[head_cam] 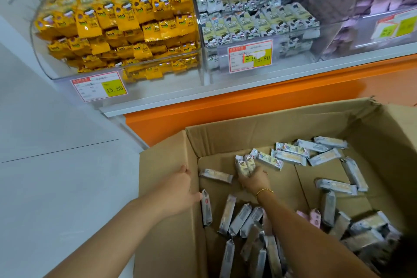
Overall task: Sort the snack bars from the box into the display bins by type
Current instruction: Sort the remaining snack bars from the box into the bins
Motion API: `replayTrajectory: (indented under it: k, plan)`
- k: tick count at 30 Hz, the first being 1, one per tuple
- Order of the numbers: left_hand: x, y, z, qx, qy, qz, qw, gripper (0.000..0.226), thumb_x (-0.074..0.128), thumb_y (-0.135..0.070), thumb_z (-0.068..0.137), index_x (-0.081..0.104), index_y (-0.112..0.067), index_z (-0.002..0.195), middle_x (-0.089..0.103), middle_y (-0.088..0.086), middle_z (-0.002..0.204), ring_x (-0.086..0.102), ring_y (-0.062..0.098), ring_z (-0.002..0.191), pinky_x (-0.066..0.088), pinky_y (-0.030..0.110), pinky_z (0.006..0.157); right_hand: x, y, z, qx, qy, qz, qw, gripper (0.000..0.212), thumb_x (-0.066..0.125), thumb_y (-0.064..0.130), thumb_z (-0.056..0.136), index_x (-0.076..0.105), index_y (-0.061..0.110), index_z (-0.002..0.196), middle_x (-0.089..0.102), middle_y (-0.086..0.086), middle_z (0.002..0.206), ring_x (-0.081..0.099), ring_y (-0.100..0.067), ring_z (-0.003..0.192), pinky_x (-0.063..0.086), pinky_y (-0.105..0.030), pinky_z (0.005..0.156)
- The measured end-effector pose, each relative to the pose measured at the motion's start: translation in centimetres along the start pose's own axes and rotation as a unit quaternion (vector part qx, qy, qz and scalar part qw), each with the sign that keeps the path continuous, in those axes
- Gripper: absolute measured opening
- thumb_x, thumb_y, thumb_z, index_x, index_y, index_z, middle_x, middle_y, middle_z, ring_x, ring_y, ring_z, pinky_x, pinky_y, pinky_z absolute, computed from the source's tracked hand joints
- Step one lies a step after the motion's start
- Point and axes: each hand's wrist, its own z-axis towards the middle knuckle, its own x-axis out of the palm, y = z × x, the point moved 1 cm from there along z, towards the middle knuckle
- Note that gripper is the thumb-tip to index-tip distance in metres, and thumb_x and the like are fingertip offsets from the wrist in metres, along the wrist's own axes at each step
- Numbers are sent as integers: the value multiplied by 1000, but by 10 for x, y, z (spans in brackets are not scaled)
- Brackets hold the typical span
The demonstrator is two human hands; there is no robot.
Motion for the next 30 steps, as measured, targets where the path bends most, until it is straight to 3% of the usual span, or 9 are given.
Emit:
replayTrajectory:
  k: [2,4,7,10,13,15,22,25,30]
  plan:
    - [-4,-6,-2,-3,-8,-43,999,61,50,-40,96,34,-5,143,41,7,142,43,22,130,39,30,100,-22,6,-7,-8,0,53,999,56,76,41,74,49,8,109,62,-9,100,62,-21,85,55,-34,76]
    - [-12,-15,-4,8,-38,-98,994,56,54,-38,94,41,-8,140,51,3,125,48,22,125,40,28,95,-45,18,-24,-62,38,54,996,41,76,30,77,51,8,100,60,-4,84,57,-15,70,51,-31,64]
    - [-26,-26,-4,35,-63,-208,975,61,53,-37,94,33,-14,147,42,4,146,45,19,130,36,25,103,-83,46,-59,-228,92,-25,969,55,77,12,72,54,15,122,61,-1,100,60,-17,91,48,-27,72]
    - [-36,-34,-8,49,-82,-273,957,61,49,-46,94,35,-16,145,45,4,144,50,21,125,47,36,99,-116,79,-103,-395,71,-160,902,70,72,9,72,48,25,135,52,8,112,43,-11,102,32,-20,78]
    - [-42,-44,-19,86,-43,-312,945,47,48,-45,94,52,-19,133,58,3,130,56,18,116,56,29,81,-145,100,-141,-499,16,-210,841,62,65,8,77,50,29,132,49,12,116,33,-6,107,28,-19,86]
    - [-44,-49,-26,110,17,-375,920,32,54,-31,93,62,-14,119,68,6,110,64,19,103,57,35,83,-161,104,-160,-538,-15,-225,812,52,64,11,80,54,31,127,52,11,120,34,-9,114,29,-20,92]
    - [-66,-67,-47,168,28,-453,875,21,71,-10,80,66,-3,99,74,11,91,71,18,83,58,25,70,-194,128,-201,-578,-121,-216,777,56,59,1,77,56,30,124,43,1,133,27,-18,123,30,-30,101]
    - [-76,-72,-51,190,-8,-479,857,20,72,-8,79,67,-3,98,75,7,90,71,16,84,58,25,72,-198,139,-205,-557,-189,-112,801,65,64,-2,78,48,31,132,30,-1,143,31,-19,130,37,-28,102]
    - [-88,-88,-54,212,-130,-554,795,15,70,2,80,69,-5,93,73,-2,78,69,6,68,55,17,59,-194,159,-219,-468,-226,140,843,51,58,0,88,44,20,133,55,7,119,59,0,86,48,-10,68]
